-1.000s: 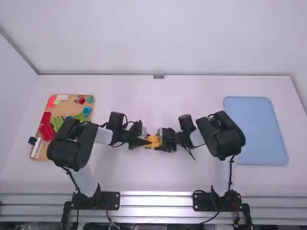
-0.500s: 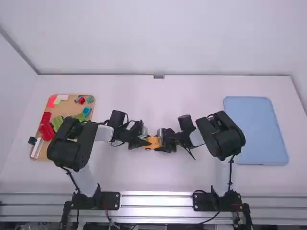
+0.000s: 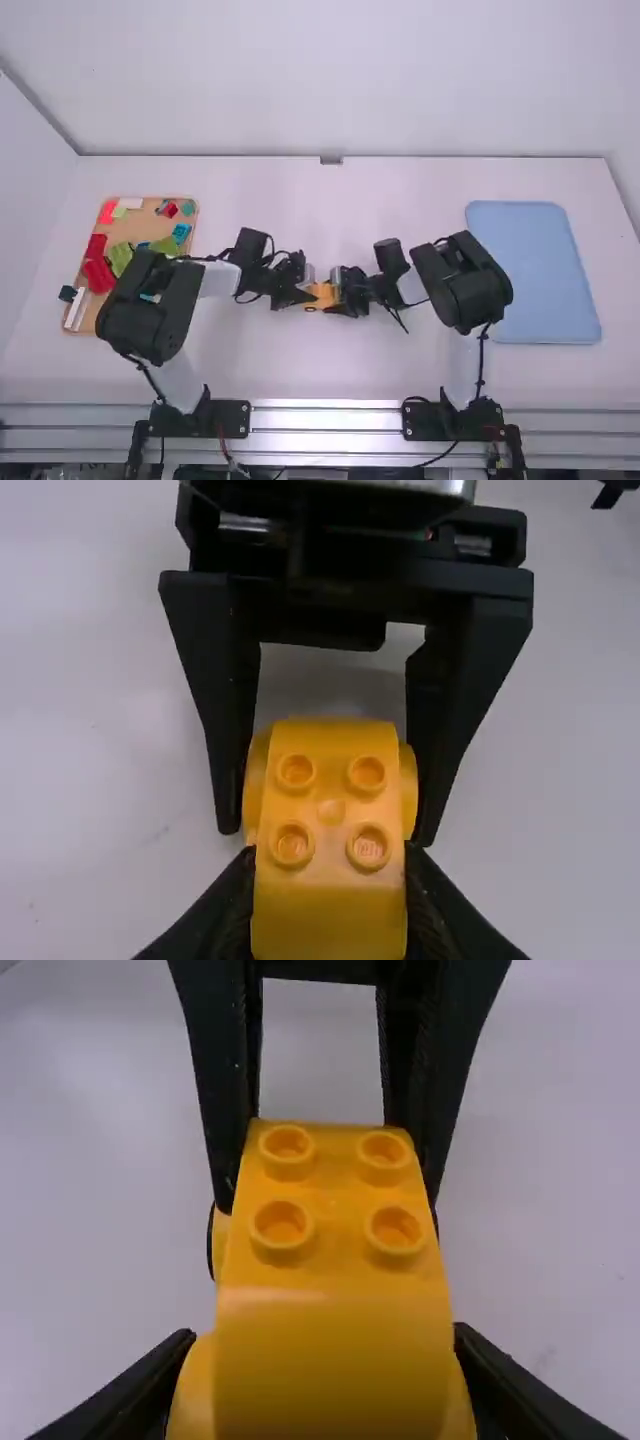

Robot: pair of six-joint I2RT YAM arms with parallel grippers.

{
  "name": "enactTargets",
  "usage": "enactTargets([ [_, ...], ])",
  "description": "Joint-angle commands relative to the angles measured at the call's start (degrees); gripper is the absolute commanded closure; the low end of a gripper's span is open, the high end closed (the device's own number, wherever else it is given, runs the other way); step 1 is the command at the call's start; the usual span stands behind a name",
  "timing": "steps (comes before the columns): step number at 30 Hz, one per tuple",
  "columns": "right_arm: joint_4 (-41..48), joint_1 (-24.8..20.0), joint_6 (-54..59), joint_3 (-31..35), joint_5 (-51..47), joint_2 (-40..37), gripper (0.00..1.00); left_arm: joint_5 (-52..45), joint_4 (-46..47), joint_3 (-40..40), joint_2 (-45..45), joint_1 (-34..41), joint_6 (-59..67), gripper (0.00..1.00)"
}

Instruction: Assemble lego blocks to make yellow taxi

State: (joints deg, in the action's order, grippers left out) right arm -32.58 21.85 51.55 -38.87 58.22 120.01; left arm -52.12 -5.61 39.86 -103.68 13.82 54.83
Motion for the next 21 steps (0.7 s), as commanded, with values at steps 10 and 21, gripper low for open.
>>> enactTargets([
  [10, 0.1, -0.1, -2.2, -2.7, -1.4, 0.8, 0.49, 19.2, 0.8, -3.2, -4.2, 6.2, -3.0, 0.98],
  [21, 1.2, -0.2, -2.3, -5.4, -1.7, 0.8, 0.48, 19.7, -1.6, -2.7, -4.1, 6.4, 0.1, 0.99],
])
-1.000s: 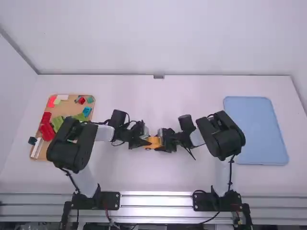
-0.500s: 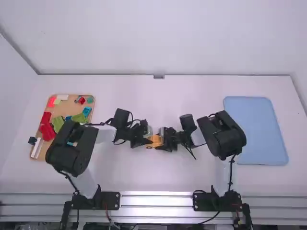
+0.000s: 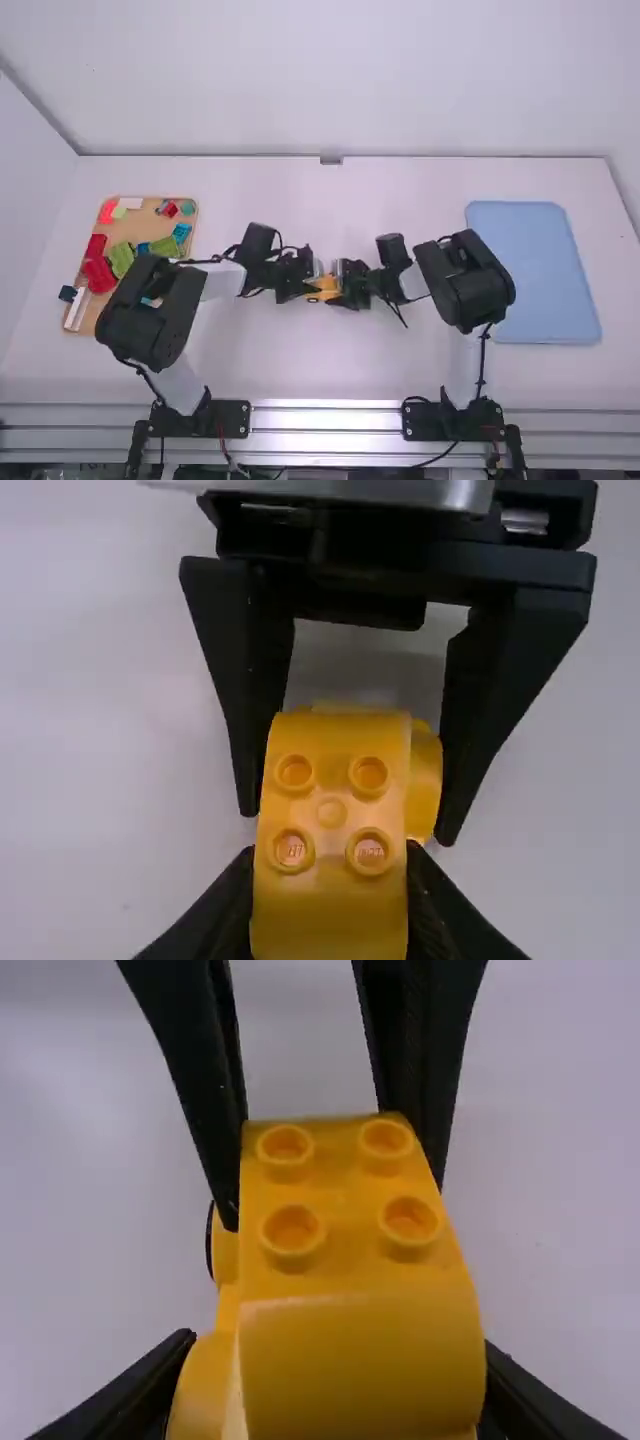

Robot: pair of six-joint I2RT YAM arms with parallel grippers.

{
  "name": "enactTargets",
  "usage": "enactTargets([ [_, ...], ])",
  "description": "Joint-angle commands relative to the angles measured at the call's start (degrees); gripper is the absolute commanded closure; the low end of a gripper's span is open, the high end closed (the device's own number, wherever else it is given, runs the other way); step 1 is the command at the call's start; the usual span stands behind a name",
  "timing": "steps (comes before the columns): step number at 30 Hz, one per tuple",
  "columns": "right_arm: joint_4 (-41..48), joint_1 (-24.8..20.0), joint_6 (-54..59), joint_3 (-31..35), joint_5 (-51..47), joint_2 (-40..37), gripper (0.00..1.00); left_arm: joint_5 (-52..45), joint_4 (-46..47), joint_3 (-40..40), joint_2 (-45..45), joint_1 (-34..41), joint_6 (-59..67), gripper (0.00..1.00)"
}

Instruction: Assemble lego blocks to make yellow taxi

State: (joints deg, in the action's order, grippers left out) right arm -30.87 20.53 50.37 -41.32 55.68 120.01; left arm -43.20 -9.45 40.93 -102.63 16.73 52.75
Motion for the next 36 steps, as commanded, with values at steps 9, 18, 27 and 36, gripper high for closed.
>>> enactTargets([
  [9, 4.4, 1.3, -0.9, -5.0, -0.5, 0.8, 0.49, 6.8, -5.5, -3.8, -4.4, 2.0, -0.5, 0.99],
  [18, 4.8, 0.5, -0.9, -4.9, -0.3, 0.8, 0.48, -2.9, -7.1, -3.8, 1.2, -7.0, -0.7, 0.98],
  [27, 4.8, 0.6, -0.9, -4.9, 0.0, 0.8, 0.48, -13.7, -1.9, -2.5, 2.1, -14.0, 3.1, 0.99],
  [36, 8.6, 0.9, 2.7, -4.9, -1.8, 0.8, 0.50, -17.5, -3.4, -2.0, -0.1, -11.8, 4.2, 0.98],
])
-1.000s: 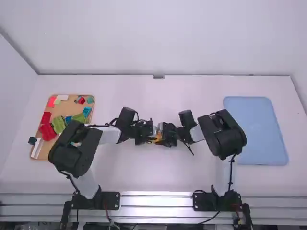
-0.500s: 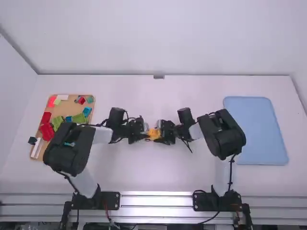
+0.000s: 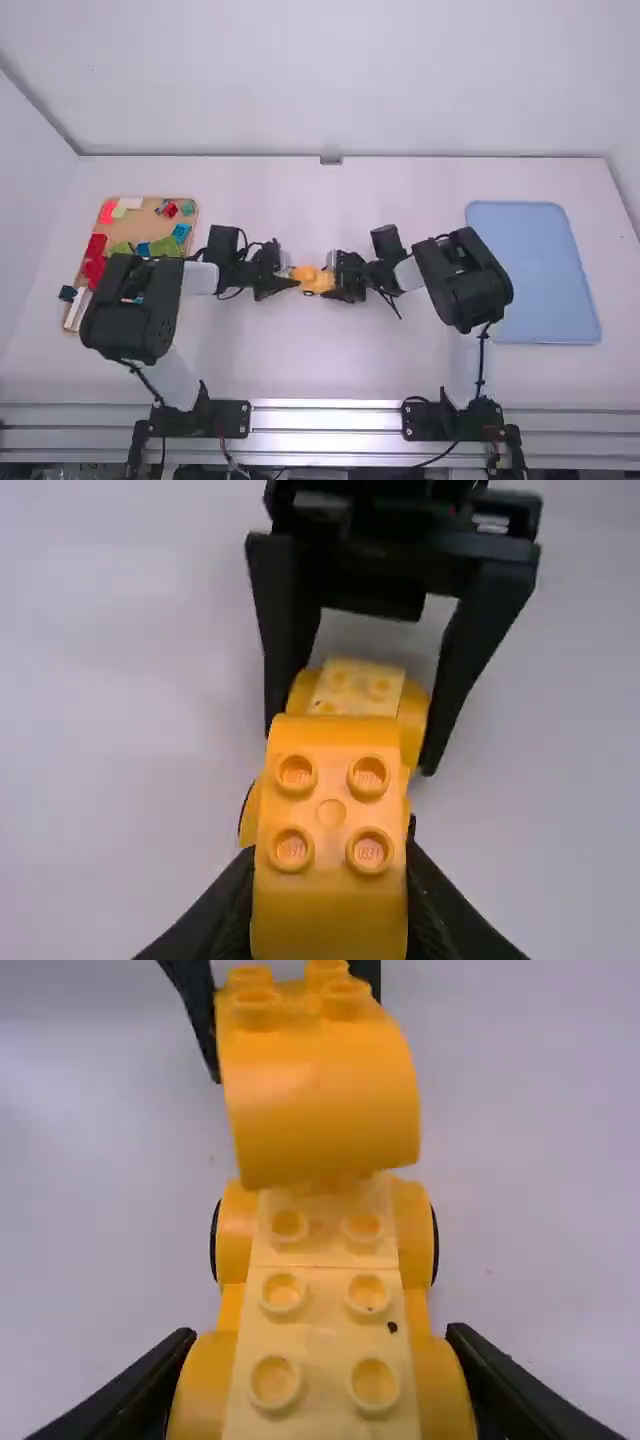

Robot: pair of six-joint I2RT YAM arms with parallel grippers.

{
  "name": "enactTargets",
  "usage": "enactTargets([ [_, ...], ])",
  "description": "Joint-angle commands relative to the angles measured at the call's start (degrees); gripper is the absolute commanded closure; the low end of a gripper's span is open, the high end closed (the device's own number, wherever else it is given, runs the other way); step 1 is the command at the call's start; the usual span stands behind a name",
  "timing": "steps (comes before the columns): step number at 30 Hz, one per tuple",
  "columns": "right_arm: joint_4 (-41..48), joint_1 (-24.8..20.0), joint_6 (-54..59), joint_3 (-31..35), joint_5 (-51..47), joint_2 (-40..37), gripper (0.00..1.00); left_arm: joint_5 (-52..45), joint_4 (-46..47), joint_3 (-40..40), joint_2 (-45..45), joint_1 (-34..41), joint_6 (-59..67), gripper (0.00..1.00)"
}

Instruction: Assemble lego blocks to make yellow taxi

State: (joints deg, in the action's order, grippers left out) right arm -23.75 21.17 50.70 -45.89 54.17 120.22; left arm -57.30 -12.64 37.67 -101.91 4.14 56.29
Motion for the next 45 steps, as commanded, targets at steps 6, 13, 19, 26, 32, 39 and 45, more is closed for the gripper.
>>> enactTargets([
  [6, 1.7, 0.2, 1.7, -0.3, -0.2, 0.5, 0.34, -3.0, 0.5, 3.9, -3.4, 3.3, 0.5, 0.98],
  [13, 1.7, 0.2, 1.9, -0.3, -0.2, 0.5, 0.33, 1.6, 12.6, 8.2, -4.7, 6.2, 8.1, 0.99],
  [19, 1.7, 0.2, 2.3, -0.3, -0.2, 0.5, 0.56, 4.5, 13.0, 8.8, -4.7, 6.5, 7.6, 0.98],
  [26, 1.8, 0.3, 2.3, -0.3, -0.2, 0.5, 0.61, 7.8, 12.6, 8.8, -4.7, 7.4, 7.5, 0.98],
  [32, 2.0, 0.1, 2.3, -0.3, -0.5, 0.5, 0.61, 7.8, 10.1, 8.8, -4.7, 8.1, 7.5, 0.99],
  [39, 2.2, 0.2, 1.8, -0.3, -2.2, 0.5, 0.61, 4.8, 9.9, 9.7, -4.7, 7.9, 7.4, 0.98],
  [45, 2.1, 0.1, 1.9, -0.3, -1.9, 0.5, 0.61, 7.3, 14.7, 11.5, -5.0, 8.4, 7.2, 0.98],
])
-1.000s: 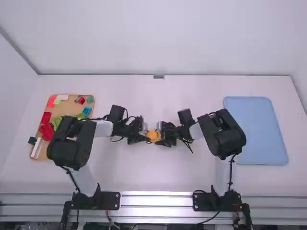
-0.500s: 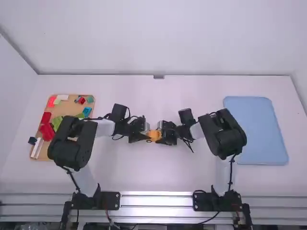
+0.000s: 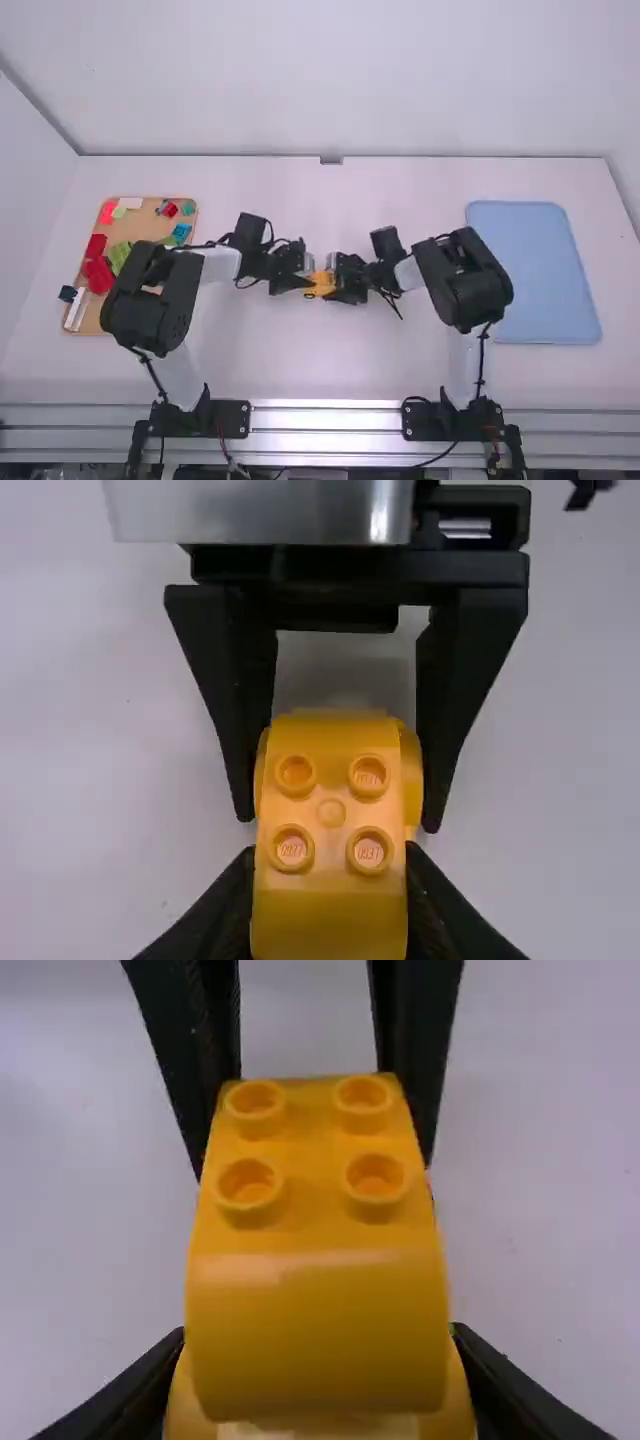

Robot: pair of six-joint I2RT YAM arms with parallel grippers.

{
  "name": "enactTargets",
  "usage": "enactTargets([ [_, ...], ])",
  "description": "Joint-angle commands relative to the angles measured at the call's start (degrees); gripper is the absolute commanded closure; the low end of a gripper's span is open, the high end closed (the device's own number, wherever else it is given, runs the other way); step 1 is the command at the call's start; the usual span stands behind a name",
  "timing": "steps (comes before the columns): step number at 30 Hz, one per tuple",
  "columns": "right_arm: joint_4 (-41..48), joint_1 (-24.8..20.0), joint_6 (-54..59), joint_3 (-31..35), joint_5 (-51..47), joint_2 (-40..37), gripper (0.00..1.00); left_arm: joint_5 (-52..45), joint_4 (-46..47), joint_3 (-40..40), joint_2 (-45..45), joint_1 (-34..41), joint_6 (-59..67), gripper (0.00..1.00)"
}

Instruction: Assemble lego blocks to make yellow taxi

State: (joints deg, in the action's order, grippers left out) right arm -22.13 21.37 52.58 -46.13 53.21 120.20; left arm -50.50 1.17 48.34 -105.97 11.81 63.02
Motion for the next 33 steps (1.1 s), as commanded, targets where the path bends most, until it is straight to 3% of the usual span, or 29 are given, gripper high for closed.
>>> enactTargets([
  [1, 0.5, -0.1, 0.0, 0.0, -1.0, 0.6, 0.61, 0.7, 1.2, 0.8, -1.2, 1.0, 0.5, 0.98],
  [7, 0.5, 0.0, 0.0, 0.0, -1.0, 0.6, 0.61, 0.5, -1.3, 0.8, -5.0, 1.7, -2.2, 0.98],
  [13, 0.5, -0.3, 0.0, 0.0, -1.0, 0.6, 0.61, 0.7, 4.1, 0.8, -5.4, 1.5, 2.0, 0.99],
  [24, 0.3, -0.7, -0.2, 0.0, -0.5, 0.6, 0.61, 2.1, 6.2, 0.3, 1.5, -0.7, 2.8, 0.98],
  [30, 0.3, 0.1, -0.2, 0.0, -0.6, 0.6, 0.61, 0.0, -5.2, -3.6, -1.6, 0.0, -3.6, 0.98],
  [33, 0.3, 0.1, -0.2, 0.0, -0.5, 0.6, 0.61, 0.0, -6.6, -4.8, -2.4, 0.3, -3.7, 0.98],
])
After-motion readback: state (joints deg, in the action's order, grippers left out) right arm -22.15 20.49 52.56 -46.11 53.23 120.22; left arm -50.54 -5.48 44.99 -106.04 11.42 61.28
